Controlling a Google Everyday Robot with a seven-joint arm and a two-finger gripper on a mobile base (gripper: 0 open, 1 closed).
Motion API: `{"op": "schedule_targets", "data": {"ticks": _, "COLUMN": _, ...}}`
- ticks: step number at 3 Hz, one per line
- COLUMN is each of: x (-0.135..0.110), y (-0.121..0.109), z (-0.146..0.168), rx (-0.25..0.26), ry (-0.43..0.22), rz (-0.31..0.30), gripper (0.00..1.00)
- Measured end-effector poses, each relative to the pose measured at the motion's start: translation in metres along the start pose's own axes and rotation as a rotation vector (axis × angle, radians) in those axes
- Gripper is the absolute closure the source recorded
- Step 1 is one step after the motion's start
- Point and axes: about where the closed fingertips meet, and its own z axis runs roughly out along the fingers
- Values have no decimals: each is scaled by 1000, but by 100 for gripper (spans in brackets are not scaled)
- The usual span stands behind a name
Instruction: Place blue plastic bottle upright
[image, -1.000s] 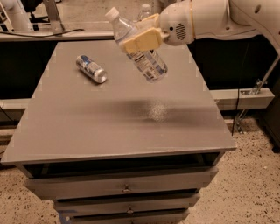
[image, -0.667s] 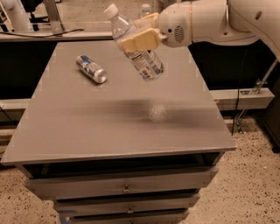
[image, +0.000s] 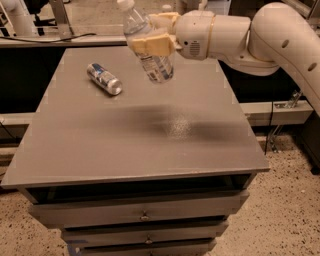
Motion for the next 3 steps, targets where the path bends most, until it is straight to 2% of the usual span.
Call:
{"op": "schedule_targets", "data": {"ticks": 1, "x": 8, "y": -19, "z": 3, "rx": 46, "ry": -117, "rz": -20, "gripper": 100}}
{"op": "schedule_targets", "data": {"ticks": 2, "x": 24, "y": -39, "z": 9, "rx": 74, "ry": -226, "rz": 3, "gripper": 100}}
{"op": "schedule_targets", "data": {"ticks": 3, "x": 42, "y": -52, "z": 15, "rx": 76, "ry": -270, "rz": 27, "gripper": 100}}
